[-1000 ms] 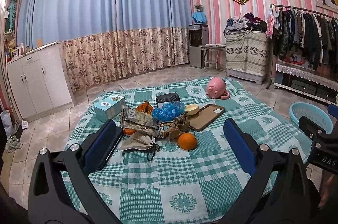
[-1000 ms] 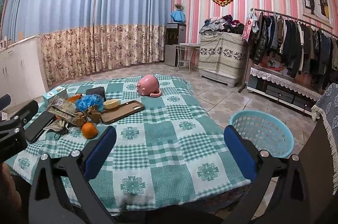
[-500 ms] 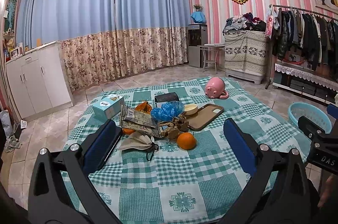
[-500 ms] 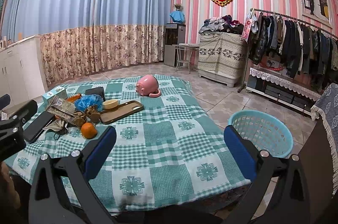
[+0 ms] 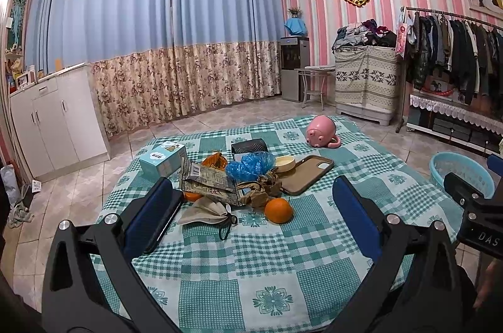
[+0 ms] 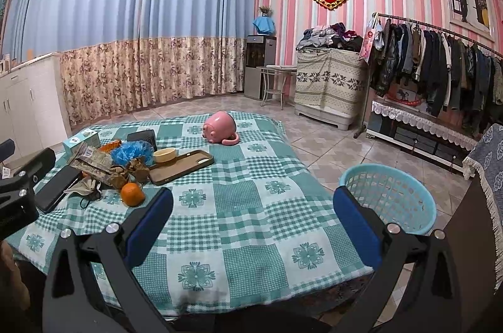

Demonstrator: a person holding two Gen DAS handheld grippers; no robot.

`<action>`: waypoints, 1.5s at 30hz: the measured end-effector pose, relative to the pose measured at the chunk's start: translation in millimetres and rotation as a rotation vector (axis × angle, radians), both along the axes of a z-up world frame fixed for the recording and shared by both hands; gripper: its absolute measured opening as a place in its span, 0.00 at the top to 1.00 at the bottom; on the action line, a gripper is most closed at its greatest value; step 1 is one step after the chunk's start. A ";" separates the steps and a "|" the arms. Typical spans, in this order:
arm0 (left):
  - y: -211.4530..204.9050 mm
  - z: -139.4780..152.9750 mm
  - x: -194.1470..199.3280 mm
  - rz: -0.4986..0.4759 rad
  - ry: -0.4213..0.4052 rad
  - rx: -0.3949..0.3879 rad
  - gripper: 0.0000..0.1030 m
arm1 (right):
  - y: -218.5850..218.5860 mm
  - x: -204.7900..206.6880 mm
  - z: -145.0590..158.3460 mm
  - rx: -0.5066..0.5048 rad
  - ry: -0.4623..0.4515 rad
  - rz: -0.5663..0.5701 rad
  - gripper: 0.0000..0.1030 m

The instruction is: Collect trash

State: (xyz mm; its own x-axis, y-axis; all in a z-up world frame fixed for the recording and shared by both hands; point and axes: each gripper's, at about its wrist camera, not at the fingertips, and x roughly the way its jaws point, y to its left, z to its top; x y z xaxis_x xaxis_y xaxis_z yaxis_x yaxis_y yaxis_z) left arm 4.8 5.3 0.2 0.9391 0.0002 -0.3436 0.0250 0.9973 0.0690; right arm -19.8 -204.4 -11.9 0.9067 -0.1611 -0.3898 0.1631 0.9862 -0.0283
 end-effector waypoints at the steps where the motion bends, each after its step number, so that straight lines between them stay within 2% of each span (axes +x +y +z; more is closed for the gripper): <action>1: 0.1 0.0 0.0 0.000 0.000 0.000 0.05 | -0.1 -0.3 0.1 0.002 0.000 0.001 0.04; 45: 1.9 0.0 2.5 0.006 0.004 -0.002 0.05 | 2.7 1.0 -0.8 0.001 0.001 0.007 0.04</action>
